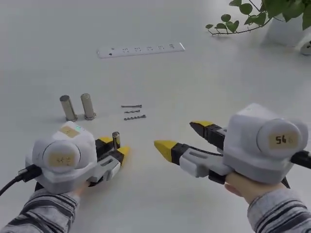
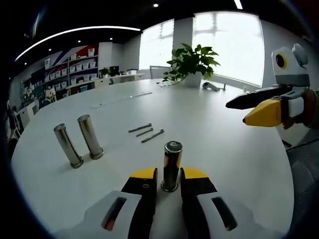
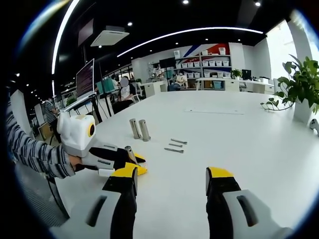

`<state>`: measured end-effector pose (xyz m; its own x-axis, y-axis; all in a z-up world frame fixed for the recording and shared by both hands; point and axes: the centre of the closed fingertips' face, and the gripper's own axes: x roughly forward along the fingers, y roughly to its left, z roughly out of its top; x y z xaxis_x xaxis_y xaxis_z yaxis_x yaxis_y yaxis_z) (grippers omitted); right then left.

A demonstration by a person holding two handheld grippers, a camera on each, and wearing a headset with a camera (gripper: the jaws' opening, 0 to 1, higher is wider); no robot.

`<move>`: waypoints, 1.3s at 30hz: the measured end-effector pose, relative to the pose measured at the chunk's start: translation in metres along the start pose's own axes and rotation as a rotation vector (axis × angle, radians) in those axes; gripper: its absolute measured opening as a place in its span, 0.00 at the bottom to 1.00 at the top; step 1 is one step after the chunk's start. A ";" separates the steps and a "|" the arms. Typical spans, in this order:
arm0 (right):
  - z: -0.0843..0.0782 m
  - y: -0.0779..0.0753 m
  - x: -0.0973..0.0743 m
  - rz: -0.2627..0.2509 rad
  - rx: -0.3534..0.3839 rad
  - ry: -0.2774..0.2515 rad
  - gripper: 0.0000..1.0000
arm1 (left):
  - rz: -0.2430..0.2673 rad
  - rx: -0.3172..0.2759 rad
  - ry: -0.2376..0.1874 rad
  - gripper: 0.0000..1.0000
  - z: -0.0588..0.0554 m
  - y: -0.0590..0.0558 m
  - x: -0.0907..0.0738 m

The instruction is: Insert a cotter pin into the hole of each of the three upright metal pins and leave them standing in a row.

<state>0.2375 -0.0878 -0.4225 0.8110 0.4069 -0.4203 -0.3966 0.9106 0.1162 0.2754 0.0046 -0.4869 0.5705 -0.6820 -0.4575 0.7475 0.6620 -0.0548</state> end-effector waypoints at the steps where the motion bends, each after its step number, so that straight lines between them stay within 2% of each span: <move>1: 0.000 -0.002 0.000 0.001 -0.003 0.006 0.51 | 0.002 0.005 0.001 0.18 0.001 0.001 0.000; 4: 0.005 -0.006 0.002 0.021 -0.032 0.024 0.48 | 0.007 0.003 -0.009 0.23 0.006 0.002 -0.004; 6: 0.009 -0.007 0.006 0.050 -0.079 0.050 0.45 | 0.010 0.000 -0.010 0.28 0.009 0.002 -0.008; 8: 0.008 -0.008 0.009 0.079 -0.105 0.091 0.39 | 0.014 -0.003 -0.013 0.33 0.012 0.002 -0.012; 10: 0.014 -0.009 0.015 0.106 -0.129 0.105 0.32 | 0.018 -0.007 -0.011 0.37 0.014 0.002 -0.017; 14: 0.019 -0.007 0.028 0.173 -0.197 0.155 0.31 | 0.056 -0.023 -0.026 0.41 0.020 0.006 -0.031; 19: 0.017 0.000 0.048 0.256 -0.288 0.252 0.29 | 0.107 -0.053 -0.038 0.45 0.023 0.014 -0.049; 24: 0.017 0.007 0.070 0.324 -0.366 0.323 0.26 | 0.135 -0.065 -0.019 0.52 0.022 0.016 -0.062; 27: 0.014 0.010 0.083 0.352 -0.412 0.363 0.25 | 0.150 -0.080 -0.025 0.56 0.023 0.018 -0.071; 29: 0.010 0.009 0.090 0.367 -0.442 0.396 0.24 | 0.171 -0.076 -0.008 0.57 0.021 0.020 -0.075; 32: 0.005 0.009 0.098 0.376 -0.465 0.431 0.22 | 0.189 -0.092 -0.027 0.61 0.023 0.023 -0.080; 35: 0.004 0.009 0.103 0.387 -0.488 0.449 0.20 | 0.195 -0.107 -0.024 0.63 0.022 0.025 -0.081; 39: 0.006 0.007 0.115 0.393 -0.560 0.466 0.17 | 0.219 -0.100 -0.018 0.64 0.020 0.029 -0.087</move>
<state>0.3302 -0.0340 -0.4641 0.3563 0.5040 -0.7868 -0.8695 0.4871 -0.0817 0.2546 0.0768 -0.4312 0.7218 -0.5239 -0.4523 0.5687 0.8213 -0.0439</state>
